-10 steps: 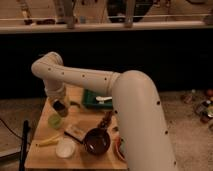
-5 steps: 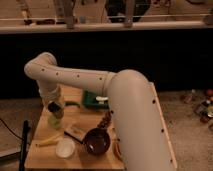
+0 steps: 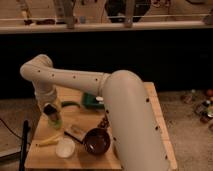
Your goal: Stack cups on top of each other
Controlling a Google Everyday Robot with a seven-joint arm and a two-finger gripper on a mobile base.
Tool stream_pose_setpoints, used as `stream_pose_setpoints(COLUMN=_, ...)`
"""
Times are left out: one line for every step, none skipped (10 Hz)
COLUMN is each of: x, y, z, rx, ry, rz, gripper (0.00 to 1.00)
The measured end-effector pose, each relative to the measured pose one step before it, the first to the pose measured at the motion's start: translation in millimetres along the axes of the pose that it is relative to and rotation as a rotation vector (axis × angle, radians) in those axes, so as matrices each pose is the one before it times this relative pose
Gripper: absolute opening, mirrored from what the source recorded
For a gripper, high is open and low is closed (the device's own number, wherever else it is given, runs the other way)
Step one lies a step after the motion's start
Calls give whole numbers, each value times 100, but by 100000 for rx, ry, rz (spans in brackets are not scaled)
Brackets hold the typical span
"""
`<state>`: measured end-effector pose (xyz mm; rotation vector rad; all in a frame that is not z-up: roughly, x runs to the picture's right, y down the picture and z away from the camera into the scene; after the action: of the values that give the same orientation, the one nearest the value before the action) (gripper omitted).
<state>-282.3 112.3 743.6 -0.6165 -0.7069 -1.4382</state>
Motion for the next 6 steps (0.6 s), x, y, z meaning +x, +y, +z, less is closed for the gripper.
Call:
stream_pose_setpoints(x=-70, y=-56, z=302, rx=411, ry=-992, rz=-321, gripper=0)
stream_pose_setpoints(x=22, y=135, z=503, rx=587, ry=-1290, rz=6, gripper=0)
stream_pose_setpoints(x=140, y=116, z=310, rx=773, ry=-670, rz=206, gripper=0)
stream_pose_setpoints(x=96, y=66, z=373, rx=999, ry=-1008, rz=75, gripper=0)
stream_pose_setpoints(x=236, y=404, z=621, rx=1909, ry=-2380, rz=579, gripper=3)
stream_pose_setpoints(x=116, y=324, z=267, rx=828, ry=-1153, rz=333, gripper=8)
